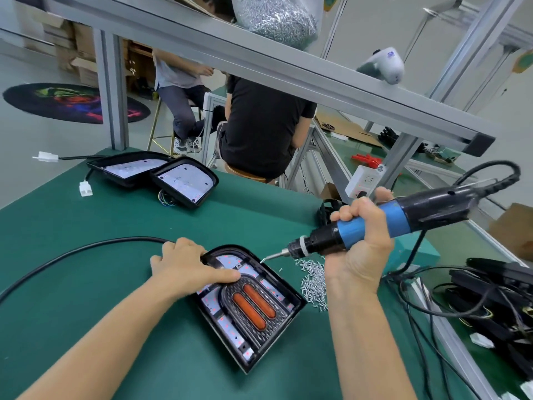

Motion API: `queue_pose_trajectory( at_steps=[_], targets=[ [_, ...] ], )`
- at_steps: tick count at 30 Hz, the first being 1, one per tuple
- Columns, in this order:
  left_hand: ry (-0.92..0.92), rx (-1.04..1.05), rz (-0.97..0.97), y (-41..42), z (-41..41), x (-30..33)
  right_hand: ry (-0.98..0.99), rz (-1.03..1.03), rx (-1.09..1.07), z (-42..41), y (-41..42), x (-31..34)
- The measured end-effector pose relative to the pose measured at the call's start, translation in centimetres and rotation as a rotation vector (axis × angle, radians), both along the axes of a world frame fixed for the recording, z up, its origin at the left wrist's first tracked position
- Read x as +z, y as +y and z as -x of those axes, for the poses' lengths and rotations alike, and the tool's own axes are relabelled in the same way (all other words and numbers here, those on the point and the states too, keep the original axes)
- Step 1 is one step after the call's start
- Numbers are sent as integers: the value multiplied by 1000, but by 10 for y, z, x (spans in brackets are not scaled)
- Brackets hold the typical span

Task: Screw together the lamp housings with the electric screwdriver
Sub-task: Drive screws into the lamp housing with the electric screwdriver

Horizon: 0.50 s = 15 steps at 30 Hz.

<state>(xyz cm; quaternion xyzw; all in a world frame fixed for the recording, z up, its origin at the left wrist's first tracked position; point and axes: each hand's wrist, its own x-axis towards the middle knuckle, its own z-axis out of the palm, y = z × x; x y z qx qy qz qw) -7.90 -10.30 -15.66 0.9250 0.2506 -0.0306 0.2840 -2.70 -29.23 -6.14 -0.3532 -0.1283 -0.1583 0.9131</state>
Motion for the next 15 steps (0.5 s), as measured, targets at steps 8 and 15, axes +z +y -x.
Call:
queue_pose_trajectory(
  at_steps=[8,15],
  targets=[
    [-195,75,551,-11,12,5,12,84,-18,-15,24,-21],
    [-213,82,591,-13,8,0,0,134,-20,-21,32,-28]
  ],
)
